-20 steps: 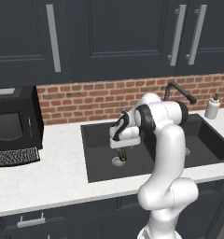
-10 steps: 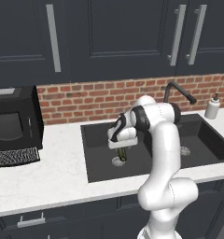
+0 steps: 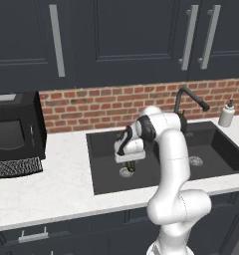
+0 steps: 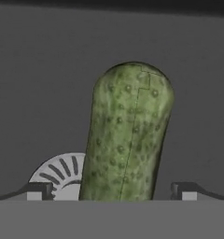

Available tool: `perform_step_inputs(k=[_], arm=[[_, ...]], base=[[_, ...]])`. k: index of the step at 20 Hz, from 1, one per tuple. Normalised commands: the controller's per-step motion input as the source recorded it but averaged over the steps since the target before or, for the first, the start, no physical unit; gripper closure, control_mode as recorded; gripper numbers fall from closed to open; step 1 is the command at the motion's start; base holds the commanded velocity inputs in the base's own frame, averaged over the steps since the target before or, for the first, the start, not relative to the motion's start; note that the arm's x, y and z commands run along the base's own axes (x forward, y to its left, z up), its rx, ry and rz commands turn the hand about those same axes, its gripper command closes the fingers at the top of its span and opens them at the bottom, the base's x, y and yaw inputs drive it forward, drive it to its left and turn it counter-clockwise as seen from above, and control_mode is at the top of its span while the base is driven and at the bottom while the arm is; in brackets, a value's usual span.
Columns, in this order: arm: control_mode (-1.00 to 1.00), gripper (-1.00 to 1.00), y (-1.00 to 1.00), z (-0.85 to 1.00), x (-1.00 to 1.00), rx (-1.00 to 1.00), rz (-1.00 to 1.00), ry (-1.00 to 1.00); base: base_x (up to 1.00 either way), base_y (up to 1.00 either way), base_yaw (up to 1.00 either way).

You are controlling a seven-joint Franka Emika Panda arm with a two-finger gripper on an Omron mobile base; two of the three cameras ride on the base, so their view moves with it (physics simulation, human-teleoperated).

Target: Pick the cucumber from the sink and place it in the bowl. Then pick the bowl and place it in the microwave. Then close the microwave door and press the start button.

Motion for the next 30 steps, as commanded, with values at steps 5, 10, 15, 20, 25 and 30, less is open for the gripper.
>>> perform_step_inputs(k=[5,10,15,20,25,30], arm=[[-1.00,1.00,0.00,-0.28,0.16,0.00,0.00,0.00],[-1.00,1.00,0.00,-0.07,0.06,0.00,0.00,0.00],[-1.00,1.00,0.00,0.00,-0.01,0.00,0.00,0.00],[-1.00,1.00,0.08,0.65,-0.44,0.00,0.01,-0.21],[-1.00,1.00,0.09,1.00,-0.29,0.00,0.00,-0.26],[-1.00,1.00,0.03,0.93,-0.28,0.00,0.01,-0.21]], base=[[0.00,0.00,0.00],[0.00,0.00,0.00],[0.00,0.00,0.00],[0.00,0.00,0.00],[0.00,0.00,0.00],[0.00,0.00,0.00]])
